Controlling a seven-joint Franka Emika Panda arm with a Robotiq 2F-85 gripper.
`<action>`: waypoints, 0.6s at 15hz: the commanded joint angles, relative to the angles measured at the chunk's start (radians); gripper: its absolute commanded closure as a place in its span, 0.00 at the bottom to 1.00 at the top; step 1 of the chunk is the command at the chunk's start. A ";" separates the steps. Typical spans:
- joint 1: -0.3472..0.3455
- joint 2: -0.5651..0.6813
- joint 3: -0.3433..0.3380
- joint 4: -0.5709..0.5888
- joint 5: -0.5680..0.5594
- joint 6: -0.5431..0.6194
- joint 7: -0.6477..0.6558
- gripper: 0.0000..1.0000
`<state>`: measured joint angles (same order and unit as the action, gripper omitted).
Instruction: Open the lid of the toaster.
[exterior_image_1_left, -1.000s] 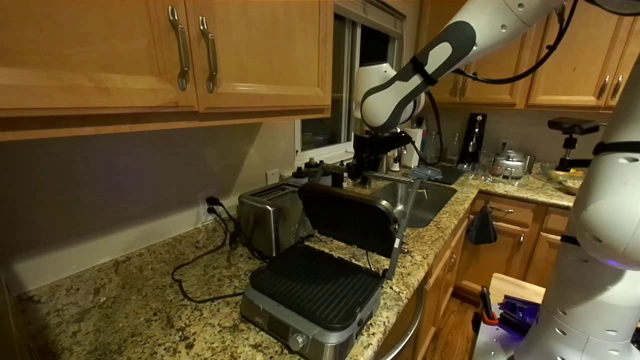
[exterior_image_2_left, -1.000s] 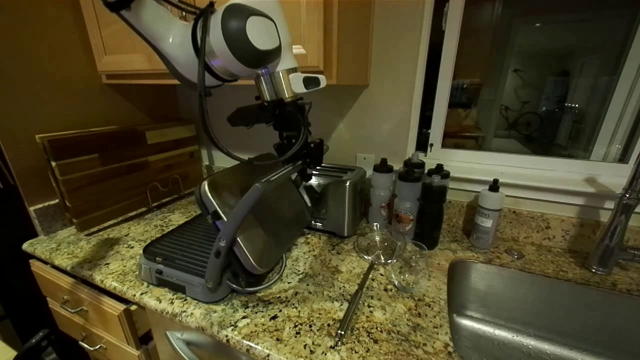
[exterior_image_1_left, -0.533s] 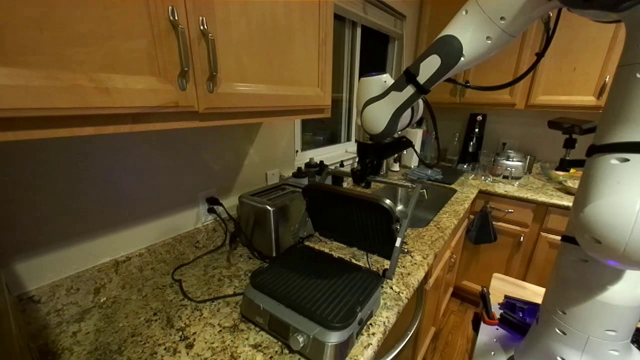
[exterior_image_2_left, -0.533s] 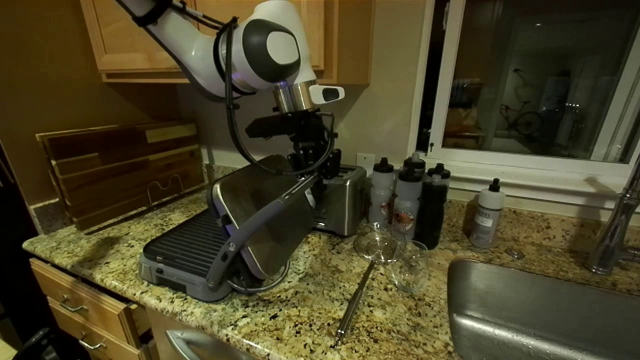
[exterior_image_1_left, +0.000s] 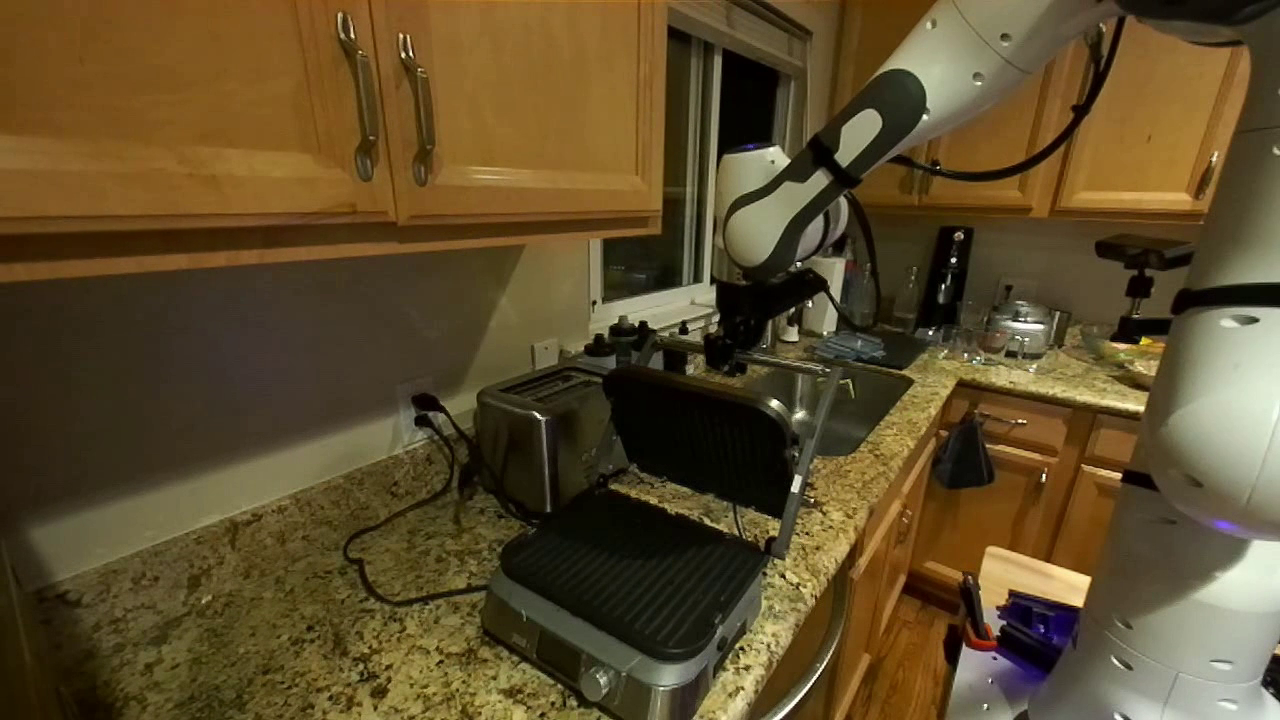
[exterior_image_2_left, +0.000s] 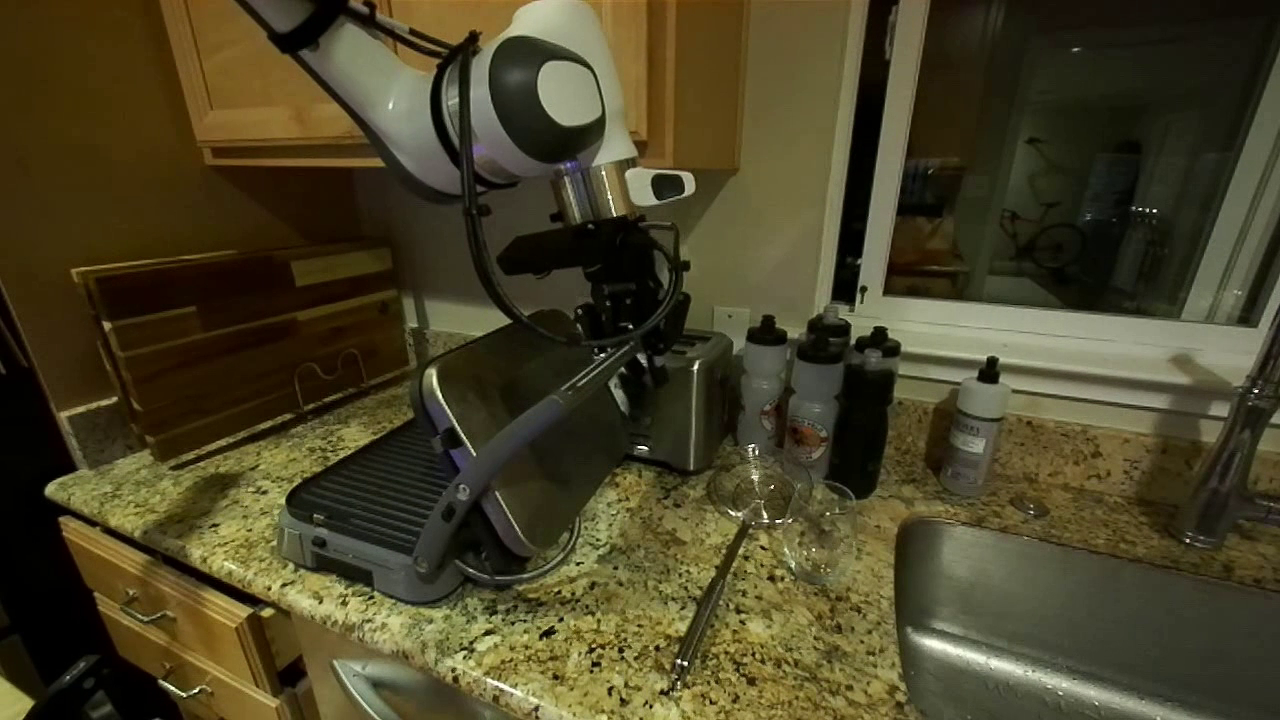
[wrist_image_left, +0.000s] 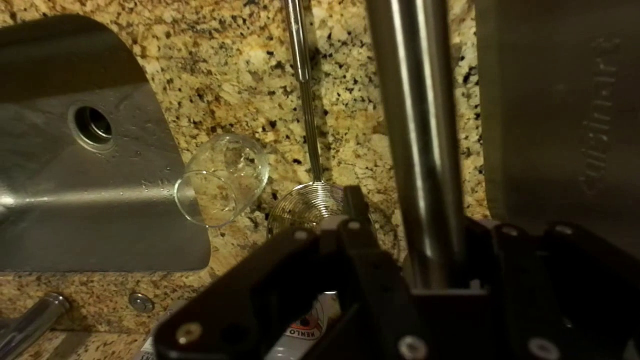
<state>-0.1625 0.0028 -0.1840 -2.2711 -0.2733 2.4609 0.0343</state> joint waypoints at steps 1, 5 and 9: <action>-0.021 -0.054 -0.015 -0.001 -0.033 -0.027 -0.027 0.39; -0.018 -0.106 -0.013 -0.017 -0.010 -0.059 -0.046 0.14; -0.015 -0.180 -0.015 -0.012 0.059 -0.127 -0.104 0.00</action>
<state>-0.1633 -0.0814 -0.1956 -2.2695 -0.2553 2.4043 -0.0077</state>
